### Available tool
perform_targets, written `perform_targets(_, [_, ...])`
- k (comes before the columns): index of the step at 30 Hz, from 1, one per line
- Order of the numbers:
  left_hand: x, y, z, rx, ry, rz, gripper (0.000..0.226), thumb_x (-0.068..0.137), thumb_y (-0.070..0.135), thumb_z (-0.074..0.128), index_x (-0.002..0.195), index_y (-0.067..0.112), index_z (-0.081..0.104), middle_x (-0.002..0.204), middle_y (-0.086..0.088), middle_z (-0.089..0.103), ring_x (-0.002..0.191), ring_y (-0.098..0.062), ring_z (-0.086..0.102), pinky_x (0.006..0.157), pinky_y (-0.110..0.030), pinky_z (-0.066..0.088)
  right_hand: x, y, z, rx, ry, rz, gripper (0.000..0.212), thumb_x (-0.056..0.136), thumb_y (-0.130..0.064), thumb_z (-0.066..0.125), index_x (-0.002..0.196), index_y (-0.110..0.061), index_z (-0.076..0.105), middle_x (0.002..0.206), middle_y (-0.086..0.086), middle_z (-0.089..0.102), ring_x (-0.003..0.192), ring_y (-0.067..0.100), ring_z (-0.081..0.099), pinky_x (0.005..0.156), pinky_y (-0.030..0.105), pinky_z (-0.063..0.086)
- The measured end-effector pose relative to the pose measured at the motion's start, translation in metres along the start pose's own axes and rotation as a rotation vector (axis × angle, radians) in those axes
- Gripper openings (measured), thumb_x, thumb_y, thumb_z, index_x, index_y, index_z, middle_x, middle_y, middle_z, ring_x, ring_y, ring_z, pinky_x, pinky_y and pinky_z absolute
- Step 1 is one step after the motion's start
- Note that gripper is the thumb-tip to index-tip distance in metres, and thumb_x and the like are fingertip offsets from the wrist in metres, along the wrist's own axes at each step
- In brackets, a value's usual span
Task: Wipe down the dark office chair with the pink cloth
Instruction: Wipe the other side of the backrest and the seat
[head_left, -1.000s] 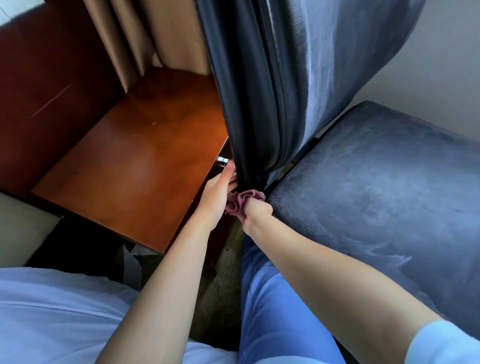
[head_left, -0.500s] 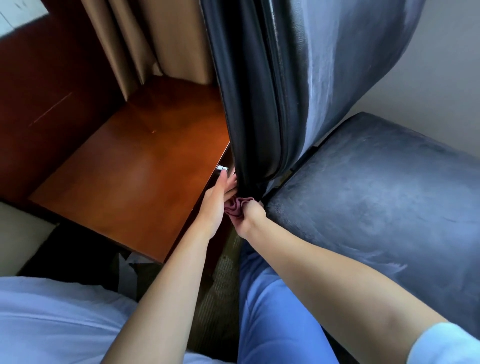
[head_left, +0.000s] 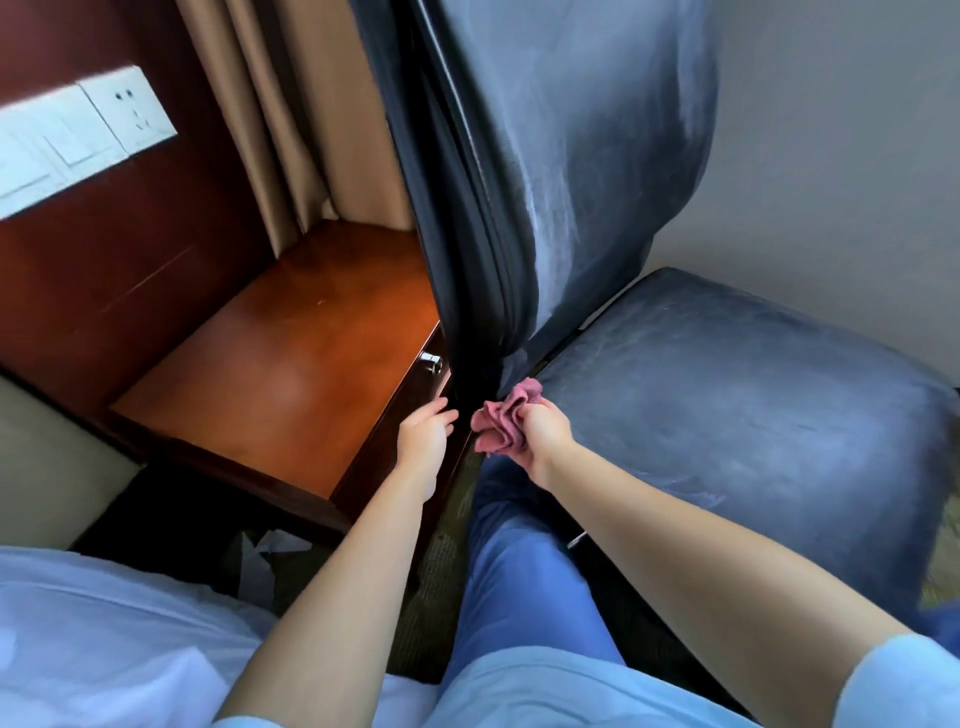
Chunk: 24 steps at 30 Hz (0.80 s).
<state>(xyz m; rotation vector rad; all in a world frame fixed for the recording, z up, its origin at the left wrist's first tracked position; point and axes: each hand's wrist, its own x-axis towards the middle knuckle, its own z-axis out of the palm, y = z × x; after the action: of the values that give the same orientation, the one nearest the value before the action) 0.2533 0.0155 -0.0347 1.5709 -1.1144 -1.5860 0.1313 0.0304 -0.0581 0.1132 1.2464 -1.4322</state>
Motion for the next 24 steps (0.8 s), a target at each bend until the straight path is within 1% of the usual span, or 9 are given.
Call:
perform_targets(2, [-0.015, -0.003, 0.009, 0.026, -0.017, 0.023, 0.038, 0.095, 0.005, 0.045, 0.131, 0.009, 0.053, 0.127, -0.011, 0.06, 0.114, -0.021, 0.056, 0.088, -0.029, 0.039, -0.012, -0.004, -0.006, -0.054, -0.062, -0.025, 0.028, 0.091, 0.001, 0.04, 0.091, -0.023, 0.055, 0.078, 0.02, 0.059, 0.072, 0.035, 0.062, 0.05, 0.037, 0.05])
perform_targets(6, [-0.035, -0.011, 0.028, 0.097, -0.102, 0.048, 0.037, 0.094, 0.001, 0.042, 0.126, 0.01, 0.059, 0.119, -0.009, 0.065, 0.107, -0.023, 0.062, 0.068, -0.022, 0.042, -0.04, -0.015, -0.024, -0.184, -0.106, -0.073, 0.033, 0.093, -0.002, 0.041, 0.114, -0.021, 0.058, 0.107, 0.015, 0.064, 0.103, 0.034, 0.062, 0.092, 0.051, 0.048])
perform_targets(8, [-0.042, -0.015, 0.038, 0.089, -0.125, 0.018, 0.038, 0.093, 0.001, 0.04, 0.122, 0.014, 0.062, 0.11, -0.007, 0.067, 0.097, -0.021, 0.063, 0.063, -0.021, 0.041, -0.048, -0.024, -0.037, -0.223, -0.147, -0.101, 0.043, 0.091, 0.004, 0.034, 0.114, -0.025, 0.056, 0.105, 0.014, 0.064, 0.103, 0.034, 0.062, 0.095, 0.05, 0.047])
perform_targets(12, [-0.044, -0.021, 0.062, 0.029, -0.092, -0.042, 0.033, 0.095, 0.005, 0.037, 0.121, 0.012, 0.058, 0.09, -0.002, 0.062, 0.074, -0.014, 0.054, 0.062, -0.024, 0.037, -0.056, -0.043, -0.06, -0.268, -0.14, -0.169, 0.05, 0.085, 0.012, 0.028, 0.118, -0.014, 0.056, 0.105, 0.016, 0.062, 0.098, 0.033, 0.063, 0.093, 0.049, 0.048])
perform_targets(14, [-0.038, -0.027, 0.077, -0.021, -0.065, -0.087, 0.03, 0.097, 0.01, 0.04, 0.121, 0.009, 0.058, 0.095, -0.005, 0.061, 0.081, -0.019, 0.057, 0.067, -0.027, 0.041, -0.057, -0.052, -0.071, -0.278, -0.11, -0.202, 0.049, 0.083, 0.014, 0.026, 0.113, -0.009, 0.057, 0.1, 0.02, 0.061, 0.087, 0.035, 0.064, 0.08, 0.043, 0.052])
perform_targets(16, [-0.031, -0.034, 0.094, -0.053, -0.027, -0.161, 0.028, 0.097, 0.016, 0.043, 0.117, 0.007, 0.059, 0.106, -0.01, 0.06, 0.089, -0.025, 0.06, 0.075, -0.031, 0.046, -0.054, -0.058, -0.08, -0.319, -0.072, -0.233, 0.05, 0.079, 0.017, 0.023, 0.109, -0.006, 0.055, 0.086, 0.023, 0.061, 0.066, 0.033, 0.06, 0.059, 0.036, 0.046])
perform_targets(18, [-0.023, -0.041, 0.106, -0.042, 0.024, -0.213, 0.031, 0.098, 0.019, 0.042, 0.122, 0.004, 0.055, 0.114, -0.015, 0.057, 0.093, -0.027, 0.057, 0.077, -0.035, 0.045, -0.048, -0.062, -0.089, -0.375, -0.024, -0.251, 0.05, 0.077, 0.018, 0.022, 0.107, -0.005, 0.056, 0.076, 0.02, 0.059, 0.056, 0.03, 0.056, 0.05, 0.031, 0.04])
perform_targets(21, [-0.009, -0.053, 0.118, -0.012, 0.033, -0.241, 0.039, 0.1, 0.014, 0.033, 0.134, -0.001, 0.045, 0.133, -0.018, 0.051, 0.112, -0.028, 0.054, 0.089, -0.034, 0.044, -0.03, -0.063, -0.098, -0.484, 0.028, -0.248, 0.046, 0.081, 0.016, 0.028, 0.096, -0.017, 0.057, 0.074, 0.007, 0.058, 0.054, 0.019, 0.056, 0.049, 0.026, 0.041])
perform_targets(24, [0.004, -0.063, 0.124, -0.099, 0.076, -0.336, 0.037, 0.099, 0.014, 0.035, 0.131, -0.002, 0.046, 0.128, -0.01, 0.053, 0.117, -0.028, 0.051, 0.1, -0.036, 0.041, -0.008, -0.06, -0.102, -0.626, 0.015, -0.279, 0.05, 0.081, 0.014, 0.032, 0.099, -0.025, 0.057, 0.083, -0.001, 0.061, 0.058, 0.022, 0.061, 0.053, 0.033, 0.046])
